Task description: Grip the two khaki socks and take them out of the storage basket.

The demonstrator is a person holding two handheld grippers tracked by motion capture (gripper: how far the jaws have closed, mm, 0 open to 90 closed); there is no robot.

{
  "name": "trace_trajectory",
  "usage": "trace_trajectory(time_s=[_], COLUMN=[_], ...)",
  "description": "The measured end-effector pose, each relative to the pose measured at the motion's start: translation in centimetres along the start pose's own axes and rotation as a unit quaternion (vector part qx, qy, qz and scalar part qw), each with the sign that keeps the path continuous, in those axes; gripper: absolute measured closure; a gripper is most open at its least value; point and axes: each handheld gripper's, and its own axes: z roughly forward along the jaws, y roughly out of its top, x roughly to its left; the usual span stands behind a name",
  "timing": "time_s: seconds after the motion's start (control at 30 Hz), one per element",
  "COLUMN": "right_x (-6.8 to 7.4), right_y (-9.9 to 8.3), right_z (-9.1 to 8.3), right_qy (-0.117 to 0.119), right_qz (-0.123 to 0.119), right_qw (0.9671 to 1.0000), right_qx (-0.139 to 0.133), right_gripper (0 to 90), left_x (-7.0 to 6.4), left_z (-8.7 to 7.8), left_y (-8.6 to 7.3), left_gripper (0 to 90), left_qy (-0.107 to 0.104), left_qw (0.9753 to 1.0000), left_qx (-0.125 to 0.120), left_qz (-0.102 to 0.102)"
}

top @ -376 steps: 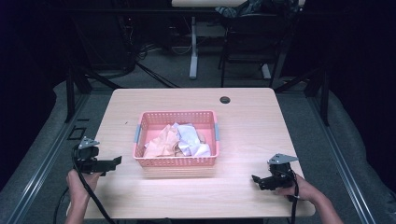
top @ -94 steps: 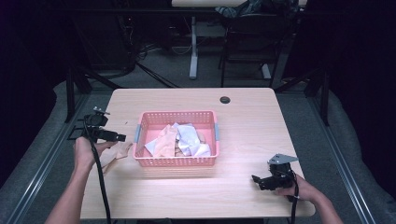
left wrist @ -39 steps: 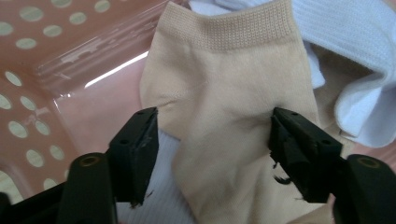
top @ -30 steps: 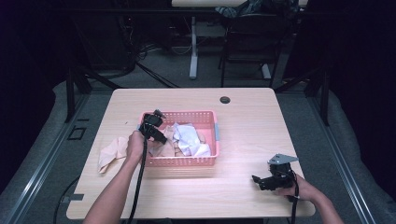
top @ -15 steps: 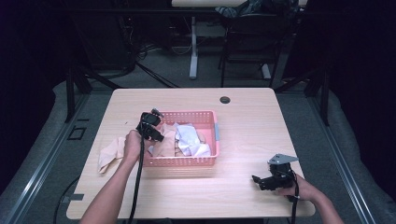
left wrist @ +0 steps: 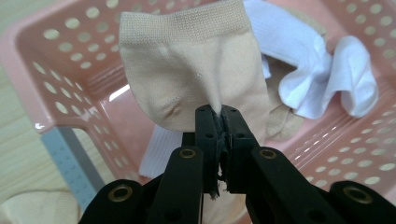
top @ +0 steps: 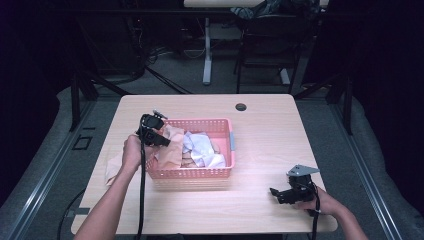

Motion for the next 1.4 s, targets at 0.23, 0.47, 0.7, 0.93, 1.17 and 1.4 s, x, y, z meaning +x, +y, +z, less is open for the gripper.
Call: trace_trajectory(time_s=[0.23,0.47,0.7,0.93,1.17,1.4], right_x=[0.0,0.0,0.0,0.0,0.0,0.0], right_y=[0.0,0.0,0.0,0.0,0.0,0.0], right_z=[0.0,0.0,0.0,0.0,0.0,0.0], right_qy=[0.0,0.0,-0.001,-0.001,-0.001,-0.001], right_qz=[0.0,0.0,0.0,0.0,0.0,0.0], right_qw=[1.0,1.0,1.0,1.0,1.0,1.0], right_qx=[0.001,0.0,-0.001,0.0,-0.001,0.0], right_gripper=[0.0,0.0,0.0,0.0,0.0,0.0], left_x=[-0.7,-1.2,-1.5,-1.1,0.0,1.9], left_z=[-2.6,-5.0,-7.5,-10.0,-11.9,-13.8], left_y=[0.8,1.6,2.2,1.9,1.1,-0.8], left_gripper=[86.4,86.3,86.3,86.3,86.3,86.3], left_qy=[0.014,0.034,0.047,0.069,0.085,0.103], left_qw=[0.9996,0.9986,0.9971,0.9954,0.9941,0.9924], left_qx=[-0.018,-0.024,-0.042,-0.047,-0.055,-0.067], left_qz=[0.017,0.035,0.043,0.047,0.038,0.013])
